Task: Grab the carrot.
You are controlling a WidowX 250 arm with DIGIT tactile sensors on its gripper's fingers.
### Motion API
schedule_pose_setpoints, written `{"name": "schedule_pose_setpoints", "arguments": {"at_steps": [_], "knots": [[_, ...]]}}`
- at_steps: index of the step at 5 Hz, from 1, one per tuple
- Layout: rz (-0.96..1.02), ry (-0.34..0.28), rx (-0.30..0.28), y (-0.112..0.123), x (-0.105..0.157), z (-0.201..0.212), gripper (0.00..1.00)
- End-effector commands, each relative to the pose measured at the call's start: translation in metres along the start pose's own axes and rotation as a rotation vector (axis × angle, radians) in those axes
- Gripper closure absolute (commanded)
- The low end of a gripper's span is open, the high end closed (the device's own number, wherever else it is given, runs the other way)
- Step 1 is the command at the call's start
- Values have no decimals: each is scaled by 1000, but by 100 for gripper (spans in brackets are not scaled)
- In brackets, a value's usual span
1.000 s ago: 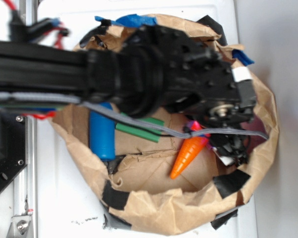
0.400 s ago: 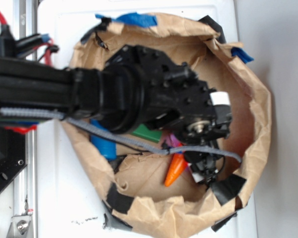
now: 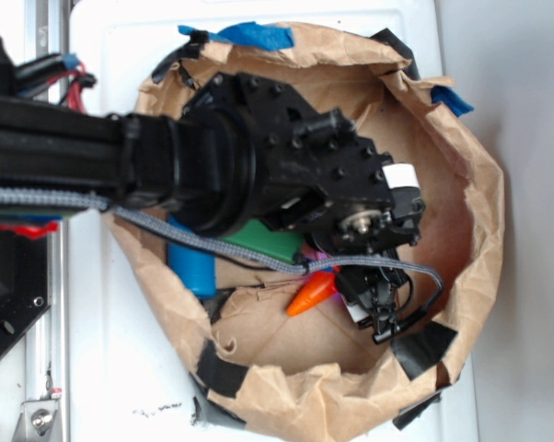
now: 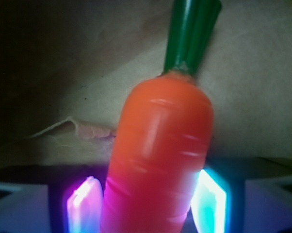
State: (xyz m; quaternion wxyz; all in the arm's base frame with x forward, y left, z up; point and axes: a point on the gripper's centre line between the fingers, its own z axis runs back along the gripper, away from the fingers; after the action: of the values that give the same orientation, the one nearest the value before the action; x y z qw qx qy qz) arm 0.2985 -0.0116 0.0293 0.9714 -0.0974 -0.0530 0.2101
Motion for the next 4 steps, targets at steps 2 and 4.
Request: {"name": "schedule_pose_setpoints", "arguments": {"at_steps": [2, 4], "knots": [[-46, 56, 15, -10, 11, 70, 100], [-351, 36, 201, 2, 1, 152, 100]]}}
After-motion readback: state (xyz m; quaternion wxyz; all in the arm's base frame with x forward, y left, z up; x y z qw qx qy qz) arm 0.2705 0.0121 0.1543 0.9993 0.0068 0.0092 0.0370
